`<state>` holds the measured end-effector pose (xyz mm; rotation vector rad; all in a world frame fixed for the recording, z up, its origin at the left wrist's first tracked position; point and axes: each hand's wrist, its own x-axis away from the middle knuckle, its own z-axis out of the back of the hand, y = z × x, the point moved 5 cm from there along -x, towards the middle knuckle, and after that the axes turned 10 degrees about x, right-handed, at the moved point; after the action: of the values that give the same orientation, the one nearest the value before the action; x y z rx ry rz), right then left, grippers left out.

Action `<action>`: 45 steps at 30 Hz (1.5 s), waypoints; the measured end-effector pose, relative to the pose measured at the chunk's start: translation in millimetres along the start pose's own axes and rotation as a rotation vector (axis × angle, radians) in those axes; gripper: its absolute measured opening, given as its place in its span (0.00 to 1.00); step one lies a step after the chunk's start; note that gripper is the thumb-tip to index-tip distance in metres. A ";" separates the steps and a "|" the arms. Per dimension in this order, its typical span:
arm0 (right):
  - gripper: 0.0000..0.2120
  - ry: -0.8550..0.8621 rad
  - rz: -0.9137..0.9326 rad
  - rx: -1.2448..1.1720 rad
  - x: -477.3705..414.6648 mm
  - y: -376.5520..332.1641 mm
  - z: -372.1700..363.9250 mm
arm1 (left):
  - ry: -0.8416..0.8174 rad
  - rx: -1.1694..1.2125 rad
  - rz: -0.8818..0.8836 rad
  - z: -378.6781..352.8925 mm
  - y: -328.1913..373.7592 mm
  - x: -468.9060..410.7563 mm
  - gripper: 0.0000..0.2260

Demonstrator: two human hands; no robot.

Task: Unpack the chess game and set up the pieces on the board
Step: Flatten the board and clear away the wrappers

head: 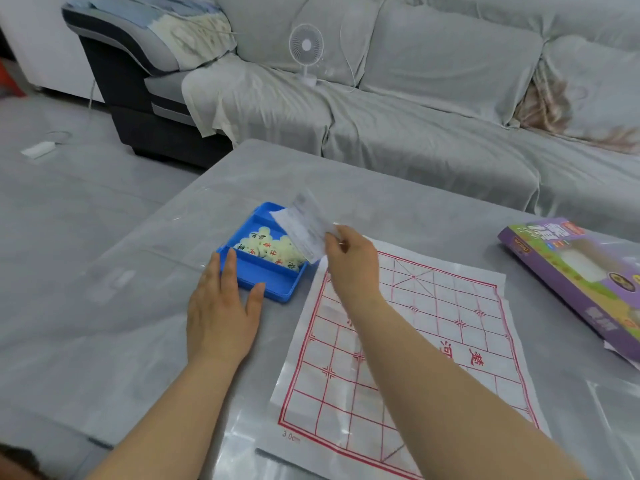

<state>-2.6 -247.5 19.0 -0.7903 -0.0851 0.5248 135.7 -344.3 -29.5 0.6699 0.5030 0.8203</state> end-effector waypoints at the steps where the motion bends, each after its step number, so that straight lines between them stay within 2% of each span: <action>1: 0.14 0.017 -0.004 0.005 2.5 7.7 14.7 | -0.008 -0.025 -0.015 0.9 1.0 -0.2 0.28; 5: 0.15 0.091 -0.003 0.195 20.8 56.5 94.0 | -0.035 -0.095 -0.084 3.5 8.1 6.2 0.24; 8: 0.15 0.189 -0.122 0.366 37.8 103.8 158.4 | -0.120 -0.081 -0.145 -7.3 35.9 23.1 0.23; 12: 0.14 0.237 -0.305 0.478 58.4 159.0 209.0 | -0.387 0.067 -0.177 -43.8 95.8 60.4 0.25; 14: 0.15 0.209 -0.362 0.523 60.9 183.2 219.2 | -0.523 0.038 -0.269 -68.9 124.5 81.3 0.25; 16: 0.16 0.184 -0.410 0.591 61.6 202.6 225.8 | -0.582 -0.029 -0.351 -92.4 139.4 97.8 0.25; 19: 0.17 0.115 -0.436 0.696 61.5 225.6 227.5 | -0.619 -0.195 -0.458 -121.2 140.0 114.5 0.26; 23: 0.17 -0.061 -0.411 0.796 58.9 242.7 216.6 | -0.627 -0.345 -0.515 -134.0 132.8 117.4 0.43; 26: 0.18 -0.017 -0.410 0.716 59.4 245.0 220.2 | -0.630 -0.371 -0.514 -134.8 133.4 117.4 0.44; 28: 0.19 0.106 -0.363 0.621 69.7 245.2 231.9 | -0.638 -0.396 -0.522 -135.1 134.8 118.3 0.44; 30: 0.18 0.231 -0.307 0.539 90.3 247.9 253.1 | -0.637 -0.408 -0.521 -134.2 136.5 119.1 0.43; 32: 0.17 0.266 -0.313 0.508 116.9 260.5 280.6 | -0.624 -0.373 -0.519 -132.3 137.6 120.7 0.36; 35: 0.17 0.256 -0.498 0.497 160.1 290.1 331.0 | -0.586 -0.221 -0.477 -126.6 144.7 122.5 0.23; 38: 0.15 0.191 -0.617 0.525 184.0 317.1 361.4 | -0.561 -0.057 -0.469 -126.4 165.1 135.9 0.22; 42: 0.15 0.061 -0.621 0.606 175.6 334.9 361.8 | -0.690 0.022 -0.618 -151.5 216.5 181.4 0.24; 45: 0.15 -0.059 -0.700 0.763 162.6 347.5 358.2 | -0.777 0.032 -0.679 -179.8 241.4 211.0 0.28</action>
<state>-101.5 267.9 10.8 0.0295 -0.1919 -0.1042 25.2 5.9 -13.4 0.7251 0.0116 -0.1119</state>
